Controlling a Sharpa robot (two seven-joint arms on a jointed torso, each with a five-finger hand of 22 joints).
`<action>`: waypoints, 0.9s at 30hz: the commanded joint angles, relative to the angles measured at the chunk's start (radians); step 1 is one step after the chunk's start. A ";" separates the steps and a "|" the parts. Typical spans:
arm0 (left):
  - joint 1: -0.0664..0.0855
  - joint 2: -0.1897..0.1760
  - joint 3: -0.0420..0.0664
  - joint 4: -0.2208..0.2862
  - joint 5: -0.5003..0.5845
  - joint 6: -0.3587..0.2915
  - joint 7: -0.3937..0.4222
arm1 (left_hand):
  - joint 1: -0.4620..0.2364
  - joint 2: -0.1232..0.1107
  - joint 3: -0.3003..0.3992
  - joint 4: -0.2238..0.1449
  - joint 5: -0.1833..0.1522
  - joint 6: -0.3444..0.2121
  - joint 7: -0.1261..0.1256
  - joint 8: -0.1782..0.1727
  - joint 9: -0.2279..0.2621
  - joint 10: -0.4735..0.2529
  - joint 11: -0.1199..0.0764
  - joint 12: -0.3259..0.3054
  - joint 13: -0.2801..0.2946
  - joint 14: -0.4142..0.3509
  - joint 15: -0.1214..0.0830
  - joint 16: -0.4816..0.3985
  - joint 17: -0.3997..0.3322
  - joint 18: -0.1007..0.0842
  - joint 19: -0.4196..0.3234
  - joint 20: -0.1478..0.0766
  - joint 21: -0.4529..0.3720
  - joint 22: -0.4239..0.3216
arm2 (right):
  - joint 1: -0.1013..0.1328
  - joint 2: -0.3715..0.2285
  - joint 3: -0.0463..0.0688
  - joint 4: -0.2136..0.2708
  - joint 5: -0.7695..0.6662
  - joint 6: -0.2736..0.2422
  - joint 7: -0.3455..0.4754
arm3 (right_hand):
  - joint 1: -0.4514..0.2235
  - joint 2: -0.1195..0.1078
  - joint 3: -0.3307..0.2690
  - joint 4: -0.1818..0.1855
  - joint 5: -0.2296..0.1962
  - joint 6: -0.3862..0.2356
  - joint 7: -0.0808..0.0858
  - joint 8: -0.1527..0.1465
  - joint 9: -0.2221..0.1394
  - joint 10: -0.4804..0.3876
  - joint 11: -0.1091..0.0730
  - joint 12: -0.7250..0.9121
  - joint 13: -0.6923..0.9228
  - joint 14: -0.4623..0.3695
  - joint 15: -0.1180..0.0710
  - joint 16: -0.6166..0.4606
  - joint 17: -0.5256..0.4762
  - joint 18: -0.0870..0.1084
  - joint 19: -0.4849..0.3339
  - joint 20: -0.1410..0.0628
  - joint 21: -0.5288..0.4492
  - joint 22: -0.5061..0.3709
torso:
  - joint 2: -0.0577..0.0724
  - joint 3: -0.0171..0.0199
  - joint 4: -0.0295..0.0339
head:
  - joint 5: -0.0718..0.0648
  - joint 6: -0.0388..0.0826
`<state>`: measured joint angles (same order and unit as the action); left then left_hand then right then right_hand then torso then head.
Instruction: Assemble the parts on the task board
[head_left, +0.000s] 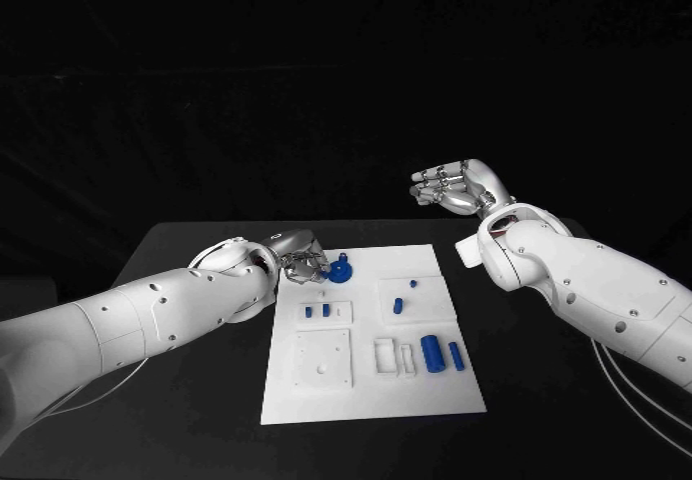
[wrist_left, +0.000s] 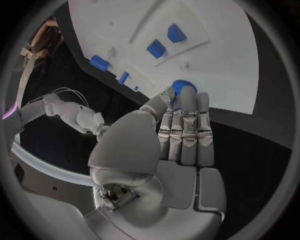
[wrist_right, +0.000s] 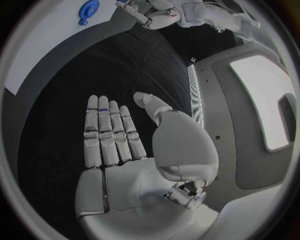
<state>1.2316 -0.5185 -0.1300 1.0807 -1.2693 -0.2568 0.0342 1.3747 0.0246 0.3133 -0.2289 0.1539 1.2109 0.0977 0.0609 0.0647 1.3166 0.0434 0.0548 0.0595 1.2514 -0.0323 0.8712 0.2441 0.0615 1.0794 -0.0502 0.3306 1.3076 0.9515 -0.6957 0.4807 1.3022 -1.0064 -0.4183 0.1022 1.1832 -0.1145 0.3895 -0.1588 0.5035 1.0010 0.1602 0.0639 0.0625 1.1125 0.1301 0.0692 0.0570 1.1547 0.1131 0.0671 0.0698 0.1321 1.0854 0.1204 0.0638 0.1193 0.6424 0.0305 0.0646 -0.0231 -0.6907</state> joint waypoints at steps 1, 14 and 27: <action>0.002 -0.002 0.000 0.002 0.004 0.041 -0.022 | -0.002 -0.003 0.000 0.003 -0.006 0.007 -0.001 0.002 0.001 0.005 -0.002 0.004 -0.001 0.005 -0.001 0.003 0.001 0.017 0.005 -0.002 0.005 0.004 | 0.000 0.004 0.000 -0.008 0.044 0.070 0.042 | 0.012 0.000 -0.005 0.003 0.003 -0.020 -0.001 -0.003 -0.002 -0.017 0.000 -0.006 0.001 -0.022 0.003 -0.005 -0.008 0.006 -0.008 0.017 0.004 -0.053 | 0.000 0.0005 0.0004 | 0.001 -0.001; 0.001 0.007 -0.016 -0.019 -0.011 0.065 -0.027 | 0.003 -0.004 -0.003 0.003 -0.005 0.006 0.000 0.002 0.001 0.005 -0.001 0.004 -0.001 0.004 -0.001 0.002 0.001 0.017 0.005 -0.002 0.005 0.006 | 0.000 0.011 0.000 -0.020 0.072 0.094 0.054 | 0.015 0.005 -0.003 0.004 0.002 -0.046 0.005 -0.005 -0.003 -0.027 0.009 -0.006 0.001 -0.027 0.014 -0.006 -0.009 0.005 -0.016 0.019 0.003 -0.054 | 0.002 0.0015 -0.0022 | 0.008 -0.002; -0.005 0.017 -0.030 -0.032 -0.013 0.082 -0.025 | 0.004 -0.003 -0.004 0.004 -0.006 0.005 0.000 0.002 0.001 0.004 -0.001 0.004 -0.001 0.003 -0.001 0.002 0.001 0.016 0.004 -0.002 0.005 0.007 | 0.000 0.013 0.000 -0.017 0.073 0.093 0.055 | 0.016 0.005 -0.002 0.005 0.002 -0.049 0.006 -0.005 -0.003 -0.027 0.010 -0.006 0.001 -0.026 0.016 -0.006 -0.009 0.004 -0.015 0.017 0.003 -0.054 | 0.001 0.0018 -0.0017 | 0.005 -0.003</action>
<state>1.2278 -0.5048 -0.1605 1.0482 -1.2759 -0.1909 0.0073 1.3709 0.0206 0.3127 -0.2294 0.1537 1.2086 0.0957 0.0571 0.0647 1.3150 0.0449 0.0548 0.0570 1.2511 -0.0318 0.8712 0.2438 0.0615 1.0793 -0.0502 0.3306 1.3077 0.9515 -0.6841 0.4801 1.2828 -0.9370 -0.3418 0.1412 1.1887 -0.1092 0.3895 -0.1588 0.5035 0.9611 0.1653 0.0639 0.0606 1.0899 0.1393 0.0693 0.0569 1.1288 0.1230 0.0668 0.0622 0.1390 1.0699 0.1359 0.0639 0.0662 0.6439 0.0325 0.0627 -0.0175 -0.6945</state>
